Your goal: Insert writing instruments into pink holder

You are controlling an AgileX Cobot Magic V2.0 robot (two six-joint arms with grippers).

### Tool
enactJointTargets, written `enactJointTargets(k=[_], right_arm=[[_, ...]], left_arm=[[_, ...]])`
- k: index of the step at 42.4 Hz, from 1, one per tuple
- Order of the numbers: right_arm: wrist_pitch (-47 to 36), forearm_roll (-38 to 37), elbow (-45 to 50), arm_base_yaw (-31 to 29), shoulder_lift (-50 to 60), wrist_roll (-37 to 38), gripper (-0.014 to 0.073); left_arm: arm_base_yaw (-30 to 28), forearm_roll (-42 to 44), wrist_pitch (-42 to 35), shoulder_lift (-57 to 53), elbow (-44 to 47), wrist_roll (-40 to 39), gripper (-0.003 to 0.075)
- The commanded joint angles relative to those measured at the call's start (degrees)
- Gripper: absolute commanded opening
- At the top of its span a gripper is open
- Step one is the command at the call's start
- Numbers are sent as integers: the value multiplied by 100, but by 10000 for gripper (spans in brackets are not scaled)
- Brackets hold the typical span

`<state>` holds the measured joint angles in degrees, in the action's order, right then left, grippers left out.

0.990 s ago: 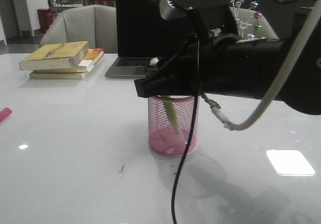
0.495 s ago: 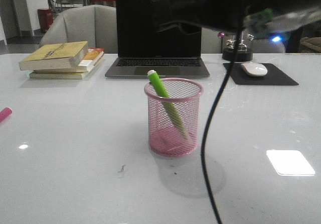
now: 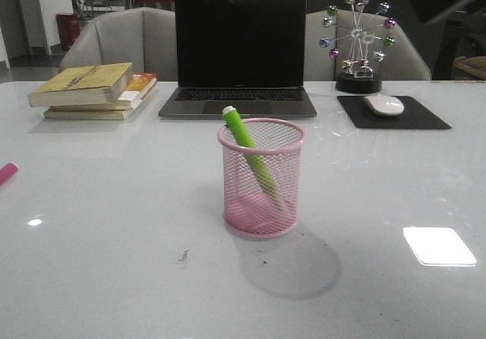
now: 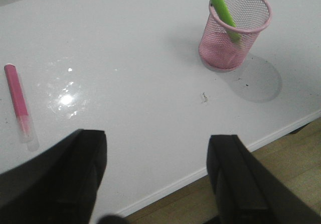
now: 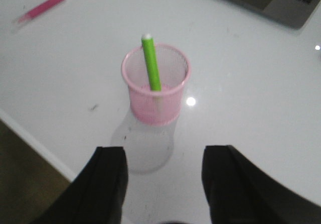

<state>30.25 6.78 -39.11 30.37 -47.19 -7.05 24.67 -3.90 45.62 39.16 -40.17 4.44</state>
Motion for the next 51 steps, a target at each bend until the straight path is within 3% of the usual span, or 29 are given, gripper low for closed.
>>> enactJointTargets(k=[1, 11, 23, 35, 43, 51], right_arm=[[477, -54, -157, -6, 243, -56, 456], [768, -65, -157, -6, 380, -56, 456], [620, -60, -157, -6, 380, -56, 456], [626, -60, -157, -6, 380, -56, 456], [626, -60, -157, -6, 380, -56, 456], [626, -60, -157, -6, 380, -56, 456]], left_arm=[[35, -96, -374, 30, -165, -12, 496], [35, 41, -327, 52, -165, -375, 496], [-23, 1618, 512, 1219, -683, -1724, 496], [-1042, 1642, 426, 2864, -1437, -1527, 496], [-1890, 824, -9, 3989, -1904, -700, 496], [-2278, 822, -203, 5089, -2507, -645, 496]])
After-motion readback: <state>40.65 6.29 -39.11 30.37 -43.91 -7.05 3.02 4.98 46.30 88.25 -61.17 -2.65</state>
